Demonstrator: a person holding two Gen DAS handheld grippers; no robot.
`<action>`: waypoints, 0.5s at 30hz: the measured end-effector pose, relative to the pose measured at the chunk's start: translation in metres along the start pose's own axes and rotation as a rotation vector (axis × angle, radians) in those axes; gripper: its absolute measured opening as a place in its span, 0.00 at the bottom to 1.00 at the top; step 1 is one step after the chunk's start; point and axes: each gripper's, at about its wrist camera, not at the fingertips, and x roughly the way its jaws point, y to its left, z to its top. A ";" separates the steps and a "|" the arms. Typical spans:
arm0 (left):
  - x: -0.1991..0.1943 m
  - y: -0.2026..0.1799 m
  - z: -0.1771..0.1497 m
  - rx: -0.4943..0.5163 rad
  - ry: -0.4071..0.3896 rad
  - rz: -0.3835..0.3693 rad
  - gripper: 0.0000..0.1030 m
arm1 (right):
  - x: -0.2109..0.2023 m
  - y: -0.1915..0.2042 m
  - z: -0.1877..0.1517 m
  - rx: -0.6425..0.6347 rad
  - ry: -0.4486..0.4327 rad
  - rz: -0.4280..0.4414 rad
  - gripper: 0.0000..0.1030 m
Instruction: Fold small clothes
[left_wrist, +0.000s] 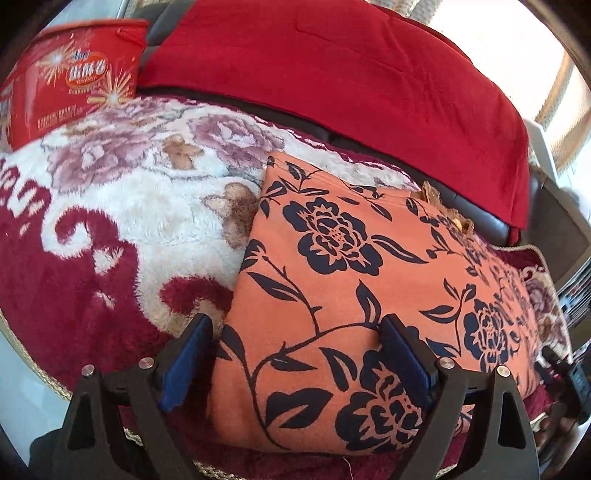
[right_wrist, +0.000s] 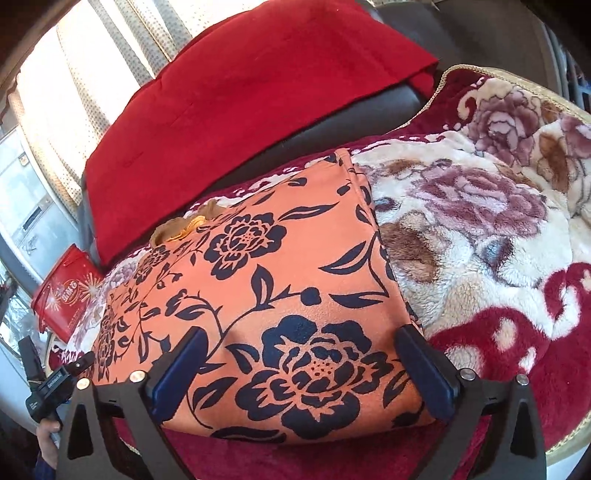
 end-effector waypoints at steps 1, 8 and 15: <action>0.001 0.003 0.001 -0.018 0.006 -0.012 0.89 | 0.000 0.001 -0.001 0.001 -0.003 -0.008 1.00; -0.001 0.011 0.002 -0.115 -0.021 -0.031 0.89 | -0.006 -0.002 -0.001 0.011 -0.006 0.034 1.00; -0.003 0.004 0.000 -0.085 -0.052 0.047 0.89 | -0.013 -0.024 0.002 0.113 -0.020 0.173 0.99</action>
